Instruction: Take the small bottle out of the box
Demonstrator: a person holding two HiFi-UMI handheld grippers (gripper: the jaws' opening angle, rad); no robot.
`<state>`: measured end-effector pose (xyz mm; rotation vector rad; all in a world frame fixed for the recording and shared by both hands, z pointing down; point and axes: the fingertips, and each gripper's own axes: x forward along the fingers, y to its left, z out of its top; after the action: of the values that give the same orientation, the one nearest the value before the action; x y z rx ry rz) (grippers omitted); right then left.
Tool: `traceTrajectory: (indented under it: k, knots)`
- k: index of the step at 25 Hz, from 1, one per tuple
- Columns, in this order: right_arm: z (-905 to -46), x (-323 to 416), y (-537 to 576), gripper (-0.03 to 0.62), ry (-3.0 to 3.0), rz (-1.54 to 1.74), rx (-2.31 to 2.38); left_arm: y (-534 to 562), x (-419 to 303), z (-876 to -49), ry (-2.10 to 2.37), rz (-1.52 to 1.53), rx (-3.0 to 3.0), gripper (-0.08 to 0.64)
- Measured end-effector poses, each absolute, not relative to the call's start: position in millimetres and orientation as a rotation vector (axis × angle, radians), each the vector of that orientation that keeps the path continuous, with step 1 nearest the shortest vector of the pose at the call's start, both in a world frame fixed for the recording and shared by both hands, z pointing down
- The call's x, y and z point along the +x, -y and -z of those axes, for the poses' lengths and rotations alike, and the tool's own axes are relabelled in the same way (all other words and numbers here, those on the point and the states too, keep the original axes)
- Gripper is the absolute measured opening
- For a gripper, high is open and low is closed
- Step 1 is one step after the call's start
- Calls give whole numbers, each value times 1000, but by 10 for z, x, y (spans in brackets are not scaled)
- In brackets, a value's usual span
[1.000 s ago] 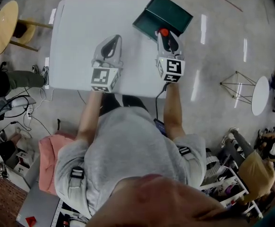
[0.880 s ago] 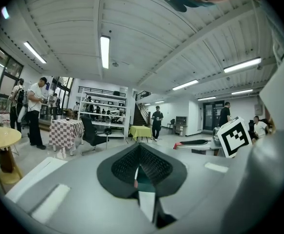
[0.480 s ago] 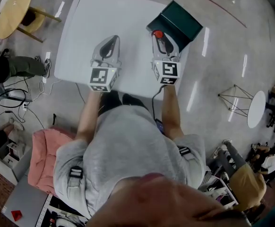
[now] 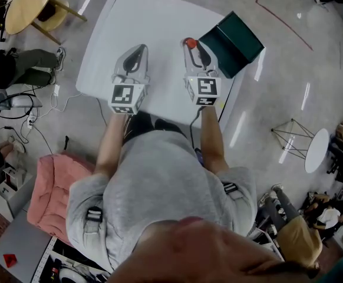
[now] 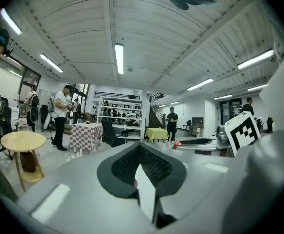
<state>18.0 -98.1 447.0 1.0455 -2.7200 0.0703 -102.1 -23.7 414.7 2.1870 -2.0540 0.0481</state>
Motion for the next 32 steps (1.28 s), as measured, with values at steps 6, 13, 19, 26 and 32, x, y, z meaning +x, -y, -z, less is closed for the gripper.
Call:
traceTrajectory:
  k: [6, 13, 19, 26, 32]
  knots:
    - [-4407, -206, 901, 130, 2740, -66, 981, 175, -1361, -4078, 2100, -41, 2145, 11]
    - [-4408, -640, 932, 130, 2753, -62, 912, 230, -1747, -4047, 2138, -38, 2107, 11]
    - [-4460, -1008, 1062, 130, 2763, -69, 867, 343, -2085, -4126, 2163, -53, 2062, 11]
    - [-4549, -1436, 1227, 130, 2759, -72, 829, 482, -2478, -4249, 2162, -54, 2027, 11]
    - [-4637, -1779, 1398, 130, 2751, -82, 801, 650, -2795, -4359, 2157, -64, 1995, 11]
